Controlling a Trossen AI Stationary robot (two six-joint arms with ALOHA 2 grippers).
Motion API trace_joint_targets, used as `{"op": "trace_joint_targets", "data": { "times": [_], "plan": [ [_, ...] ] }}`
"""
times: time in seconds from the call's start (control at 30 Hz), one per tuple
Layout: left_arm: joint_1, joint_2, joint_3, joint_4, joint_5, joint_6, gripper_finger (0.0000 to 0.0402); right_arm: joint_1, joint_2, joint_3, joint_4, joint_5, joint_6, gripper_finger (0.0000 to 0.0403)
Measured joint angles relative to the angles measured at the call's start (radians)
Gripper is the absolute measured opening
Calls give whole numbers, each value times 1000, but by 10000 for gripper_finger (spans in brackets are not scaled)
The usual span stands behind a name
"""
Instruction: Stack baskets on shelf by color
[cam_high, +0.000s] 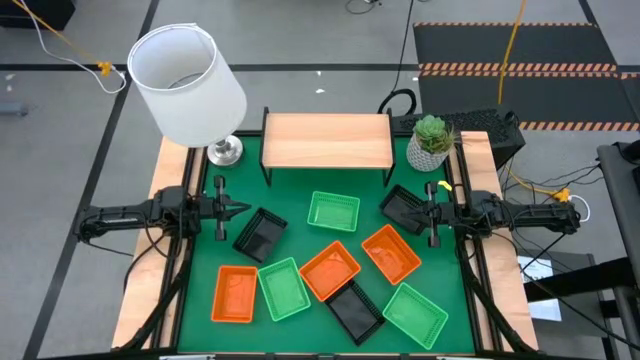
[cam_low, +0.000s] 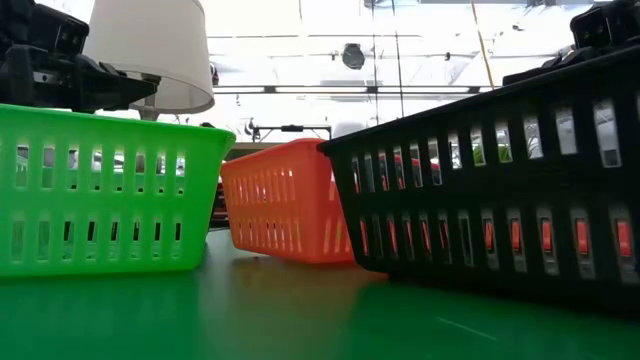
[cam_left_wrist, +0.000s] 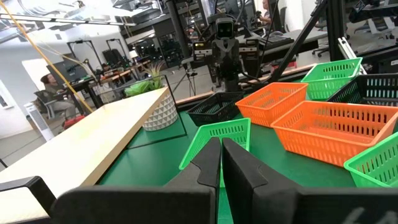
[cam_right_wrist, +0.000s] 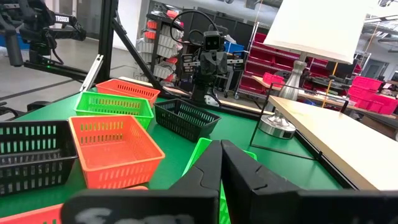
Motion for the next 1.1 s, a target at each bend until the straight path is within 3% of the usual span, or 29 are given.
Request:
{"op": "trace_joint_targets", "data": {
  "times": [1.1],
  "plan": [
    [0,0,0,0,0,0,19,0,0,0,23,0,14,0]
  ]
}}
